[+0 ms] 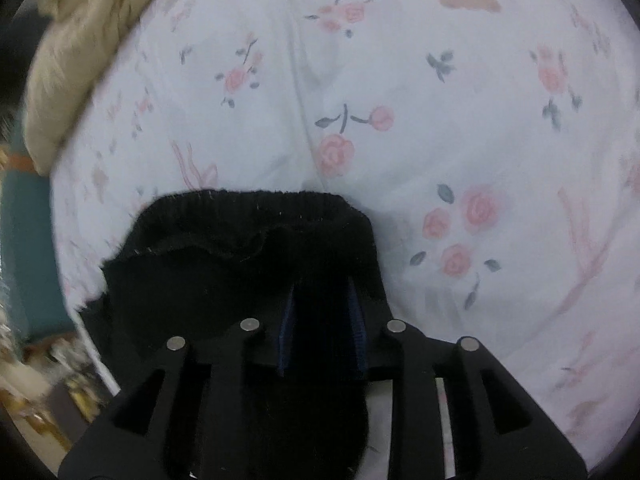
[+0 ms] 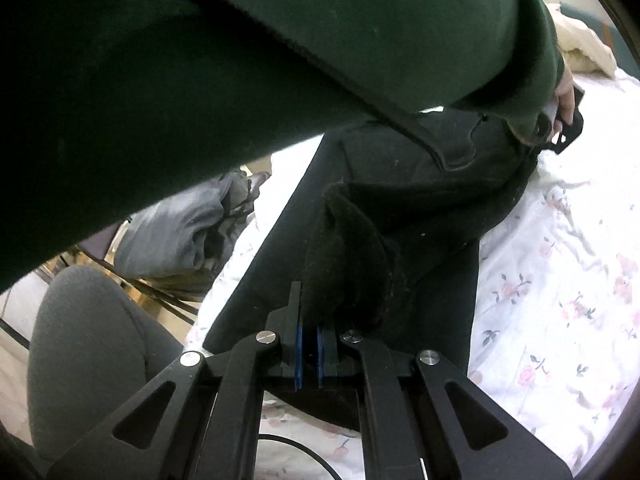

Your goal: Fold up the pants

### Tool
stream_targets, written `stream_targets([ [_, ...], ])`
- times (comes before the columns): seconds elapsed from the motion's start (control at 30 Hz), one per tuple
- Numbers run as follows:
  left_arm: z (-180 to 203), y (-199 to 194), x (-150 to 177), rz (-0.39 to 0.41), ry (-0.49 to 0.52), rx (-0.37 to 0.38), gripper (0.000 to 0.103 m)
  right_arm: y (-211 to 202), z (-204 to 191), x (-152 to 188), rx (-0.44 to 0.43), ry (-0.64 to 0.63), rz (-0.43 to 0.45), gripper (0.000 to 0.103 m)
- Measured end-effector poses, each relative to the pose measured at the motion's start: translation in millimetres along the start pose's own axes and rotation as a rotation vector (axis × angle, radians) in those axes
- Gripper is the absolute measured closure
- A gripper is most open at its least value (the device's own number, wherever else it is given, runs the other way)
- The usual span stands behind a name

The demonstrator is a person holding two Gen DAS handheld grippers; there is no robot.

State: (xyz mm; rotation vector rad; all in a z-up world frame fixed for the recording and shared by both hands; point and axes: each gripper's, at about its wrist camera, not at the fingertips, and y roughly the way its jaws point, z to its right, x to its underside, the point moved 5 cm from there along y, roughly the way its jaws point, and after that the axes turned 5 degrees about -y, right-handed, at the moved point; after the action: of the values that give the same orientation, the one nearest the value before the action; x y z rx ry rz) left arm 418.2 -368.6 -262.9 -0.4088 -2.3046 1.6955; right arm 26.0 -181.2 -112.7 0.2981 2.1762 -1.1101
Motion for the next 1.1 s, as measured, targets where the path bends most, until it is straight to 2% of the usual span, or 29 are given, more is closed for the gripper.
stream_targets([
  [0.03,-2,-2,0,-0.022,-0.02,0.069,0.038,-1,1,-1,-0.007,0.005,0.006,0.099],
  [0.1,-2,-6,0,-0.055,-0.027,0.157,0.005,-1,2,-2,-0.013,0.014,0.007,0.099],
  [0.13,-2,-9,-1,-0.033,-0.02,0.148,0.005,-1,3,-2,-0.017,0.018,0.006,0.099],
  [0.17,-4,-11,-2,-0.006,-0.007,0.108,0.005,0,3,-2,-0.021,0.022,0.005,0.099],
  [0.2,-4,-11,-3,0.013,0.005,0.066,0.007,1,4,-1,-0.022,0.024,0.003,0.099],
  [0.23,-6,-8,-3,0.017,0.001,0.044,0.012,2,4,-1,-0.022,0.023,0.001,0.099],
  [0.27,-7,-5,-3,0.015,-0.005,0.02,0.018,2,4,0,-0.022,0.023,0.0,0.099],
  [0.3,-9,1,-3,0.011,-0.002,-0.012,0.032,2,4,0,-0.02,0.023,0.0,0.099],
  [0.33,-9,4,-2,0.01,0.001,-0.03,0.037,2,5,1,-0.019,0.024,0.0,0.099],
  [0.4,-5,9,0,0.03,0.007,-0.034,0.037,2,7,1,-0.017,0.03,-0.001,0.099],
  [0.5,1,8,5,0.068,0.033,-0.037,0.047,3,9,1,-0.019,0.041,-0.007,0.099],
  [0.57,6,5,5,0.092,0.061,-0.043,0.061,3,8,0,-0.018,0.035,-0.009,0.099],
  [0.6,8,4,6,0.099,0.076,-0.042,0.084,4,6,0,-0.013,0.024,-0.013,0.099],
  [0.63,8,2,5,0.106,0.089,-0.057,0.093,5,4,0,-0.01,0.014,-0.016,0.099],
  [0.77,-4,-26,4,0.135,0.109,-0.017,0.094,6,-7,3,0.013,-0.06,-0.024,0.099],
  [0.87,-28,-59,7,0.172,0.116,0.001,0.095,9,-14,13,0.003,-0.091,-0.035,0.099],
  [0.97,-75,-93,10,0.215,0.044,0.062,0.095,15,-22,24,0.02,-0.124,-0.072,0.099],
  [1.1,-156,-113,22,0.268,-0.107,0.183,0.095,15,-32,30,0.089,-0.183,-0.065,0.099],
])
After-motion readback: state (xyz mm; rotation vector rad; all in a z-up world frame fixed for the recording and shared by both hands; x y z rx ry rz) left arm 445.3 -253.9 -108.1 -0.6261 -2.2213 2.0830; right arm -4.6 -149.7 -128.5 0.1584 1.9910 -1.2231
